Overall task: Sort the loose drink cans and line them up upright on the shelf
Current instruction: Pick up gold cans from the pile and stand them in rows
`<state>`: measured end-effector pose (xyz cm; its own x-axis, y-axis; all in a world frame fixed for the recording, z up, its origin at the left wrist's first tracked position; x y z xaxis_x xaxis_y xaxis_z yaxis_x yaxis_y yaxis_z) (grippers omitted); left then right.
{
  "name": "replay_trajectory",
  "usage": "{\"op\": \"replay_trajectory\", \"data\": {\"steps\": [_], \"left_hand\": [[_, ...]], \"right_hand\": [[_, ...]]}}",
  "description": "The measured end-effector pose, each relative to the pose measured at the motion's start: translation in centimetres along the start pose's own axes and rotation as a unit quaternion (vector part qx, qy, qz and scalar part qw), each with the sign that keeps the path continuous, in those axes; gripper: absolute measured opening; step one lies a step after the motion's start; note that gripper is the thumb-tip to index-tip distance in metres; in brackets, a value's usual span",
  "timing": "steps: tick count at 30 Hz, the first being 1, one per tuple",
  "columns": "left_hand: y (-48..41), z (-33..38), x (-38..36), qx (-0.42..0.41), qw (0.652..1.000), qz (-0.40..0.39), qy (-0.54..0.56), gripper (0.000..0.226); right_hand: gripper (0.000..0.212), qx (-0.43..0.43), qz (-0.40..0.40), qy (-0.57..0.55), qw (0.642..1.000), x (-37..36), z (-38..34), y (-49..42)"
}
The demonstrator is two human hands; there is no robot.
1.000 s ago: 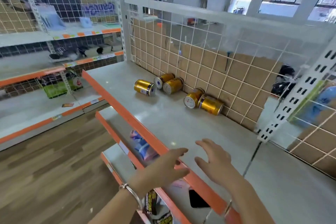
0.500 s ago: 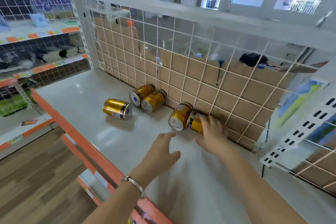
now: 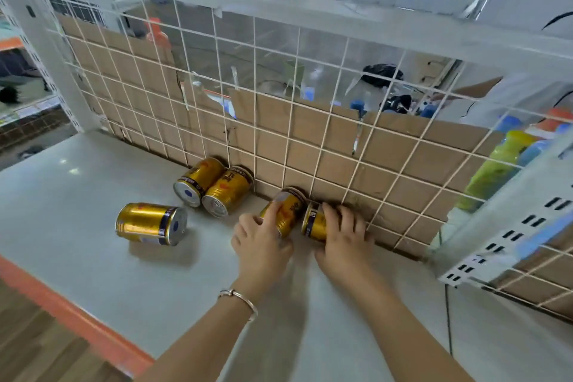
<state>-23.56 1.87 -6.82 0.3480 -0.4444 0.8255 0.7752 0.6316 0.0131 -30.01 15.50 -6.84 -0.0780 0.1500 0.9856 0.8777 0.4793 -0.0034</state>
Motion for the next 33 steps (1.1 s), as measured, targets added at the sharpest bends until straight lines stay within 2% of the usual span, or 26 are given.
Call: {"op": "replay_trajectory", "data": {"steps": [8,12,16,23,26,29,31,33], "left_hand": [[-2.0,-2.4,0.8,-0.014,0.997,0.017,0.075,0.065],[-2.4,-2.6,1.3,-0.063,0.985,-0.044,0.155,0.068],[-1.5,-2.8,1.9,-0.104,0.981,-0.084,0.142,0.07],[1.4,-3.5,2.8,-0.099,0.953,-0.191,0.214,0.063],[2.6,-3.6,3.1,-0.032,0.921,-0.227,0.314,0.047],[3.7,-3.5,3.2,0.062,0.87,-0.28,0.4,0.028],[4.9,-2.7,3.4,0.128,0.798,-0.348,0.475,0.017],[6.3,-1.8,3.8,0.168,0.723,-0.416,0.526,0.02]], "right_hand": [[0.082,-0.004,0.017,-0.015,1.0,0.0,0.0,0.1],[0.082,-0.02,0.025,-0.026,0.999,0.2,-0.1,0.2],[0.083,-0.067,0.035,-0.033,0.997,0.8,0.0,0.8],[0.079,-0.133,0.02,-0.078,0.988,0.9,0.4,5.1],[0.08,-0.152,0.005,-0.17,0.974,0.6,0.4,8.2],[0.08,-0.151,0.074,-0.279,0.945,0.1,-0.3,11.2],[0.078,-0.162,0.158,-0.389,0.893,0.0,-1.1,12.9],[0.075,-0.176,0.208,-0.463,0.843,0.1,-1.7,14.3]]}}
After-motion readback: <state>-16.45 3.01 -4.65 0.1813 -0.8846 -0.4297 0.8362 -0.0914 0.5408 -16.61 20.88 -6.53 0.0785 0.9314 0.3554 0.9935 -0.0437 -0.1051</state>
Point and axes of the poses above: each hand's wrist, its own y-axis away from the middle knuckle, its own x-axis out of the back of the hand, z = x × y, the point moved 4 cm from there along -y, towards the middle knuckle, and after that the axes turned 7 degrees about x, right-handed, at the moved point
